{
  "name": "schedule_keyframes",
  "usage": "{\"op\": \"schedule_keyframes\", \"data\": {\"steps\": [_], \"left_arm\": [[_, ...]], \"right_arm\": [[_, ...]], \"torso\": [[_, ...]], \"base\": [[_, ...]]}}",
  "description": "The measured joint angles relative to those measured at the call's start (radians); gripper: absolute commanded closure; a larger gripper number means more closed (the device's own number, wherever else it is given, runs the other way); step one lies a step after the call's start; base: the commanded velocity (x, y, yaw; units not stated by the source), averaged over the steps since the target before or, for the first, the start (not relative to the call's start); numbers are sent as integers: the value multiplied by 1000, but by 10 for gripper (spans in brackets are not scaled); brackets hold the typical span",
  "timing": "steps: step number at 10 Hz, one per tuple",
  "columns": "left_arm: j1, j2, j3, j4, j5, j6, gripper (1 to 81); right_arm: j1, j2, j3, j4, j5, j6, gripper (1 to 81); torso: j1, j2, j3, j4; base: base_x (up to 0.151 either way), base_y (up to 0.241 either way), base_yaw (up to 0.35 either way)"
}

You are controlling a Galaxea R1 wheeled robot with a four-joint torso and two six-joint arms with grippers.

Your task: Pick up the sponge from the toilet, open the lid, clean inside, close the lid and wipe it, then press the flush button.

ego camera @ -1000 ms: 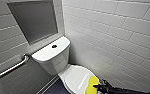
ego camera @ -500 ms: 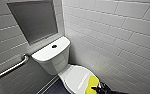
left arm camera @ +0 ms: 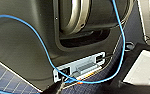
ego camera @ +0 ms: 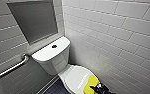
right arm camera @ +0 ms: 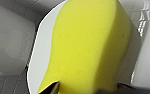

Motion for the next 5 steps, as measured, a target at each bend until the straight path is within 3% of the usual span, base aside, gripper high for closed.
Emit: {"op": "schedule_keyframes", "data": {"steps": [5], "left_arm": [[0,3,0,0,0,-1,10]], "right_arm": [[-61,27,-52,-112,162,-4,10]], "torso": [[0,0,0,0]], "base": [[0,0,0]]}}
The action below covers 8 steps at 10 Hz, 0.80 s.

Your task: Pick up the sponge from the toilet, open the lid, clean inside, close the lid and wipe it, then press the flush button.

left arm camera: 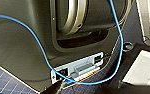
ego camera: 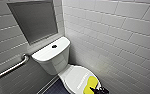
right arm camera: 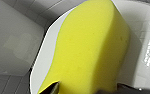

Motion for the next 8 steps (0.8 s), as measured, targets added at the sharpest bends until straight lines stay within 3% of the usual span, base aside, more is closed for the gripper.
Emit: {"op": "schedule_keyframes", "data": {"steps": [1,2,8], "left_arm": [[0,0,0,0,4,0,10],[0,0,0,0,7,0,10],[-1,7,0,0,14,0,10]], "right_arm": [[-4,11,-18,-13,23,0,10],[-11,22,-31,-13,23,11,811],[-13,-45,53,-12,4,17,811]], "torso": [[0,0,0,0],[0,0,0,0],[0,0,0,0]], "base": [[0,0,0],[0,0,0],[0,0,0]]}}
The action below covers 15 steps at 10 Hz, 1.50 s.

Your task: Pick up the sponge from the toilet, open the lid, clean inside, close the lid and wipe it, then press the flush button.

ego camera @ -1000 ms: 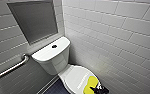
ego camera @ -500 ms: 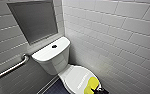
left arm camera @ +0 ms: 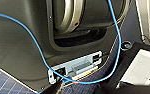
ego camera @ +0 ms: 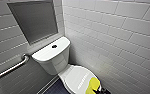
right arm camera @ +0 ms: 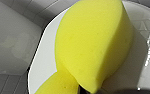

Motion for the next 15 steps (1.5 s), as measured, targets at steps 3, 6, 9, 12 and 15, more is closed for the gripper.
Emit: {"op": "schedule_keyframes", "data": {"steps": [3,6,9,12,15], "left_arm": [[-13,-18,38,0,-3,0,10],[-54,-103,194,0,-7,1,10],[-121,-262,407,0,1,2,10],[-260,-403,569,0,16,0,10],[-404,-459,649,-31,29,-61,10]], "right_arm": [[13,-175,217,9,-32,4,811],[49,-403,488,20,-29,15,811],[-61,-592,645,30,-42,47,811],[-273,-658,670,31,-57,64,811],[-460,-639,587,32,-44,75,811]], "torso": [[0,0,0,0],[0,0,0,0],[0,0,0,0],[0,0,0,0],[0,0,0,0]], "base": [[0,0,0],[0,0,0],[0,0,0],[0,0,0],[0,0,0]]}}
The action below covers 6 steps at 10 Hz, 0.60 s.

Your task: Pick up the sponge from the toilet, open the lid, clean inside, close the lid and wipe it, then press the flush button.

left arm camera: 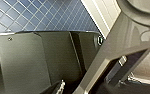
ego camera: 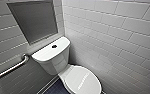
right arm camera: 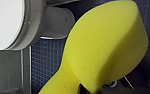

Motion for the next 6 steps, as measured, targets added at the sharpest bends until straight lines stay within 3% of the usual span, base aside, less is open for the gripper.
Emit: {"op": "schedule_keyframes", "data": {"steps": [2,6], "left_arm": [[-90,-37,5,-32,3,-84,10],[-262,-16,-6,-58,5,-310,10]], "right_arm": [[-101,46,-56,1,17,3,811],[-222,132,-175,1,75,3,811]], "torso": [[0,0,0,0],[0,0,0,0]], "base": [[0,0,0],[0,0,0]]}}
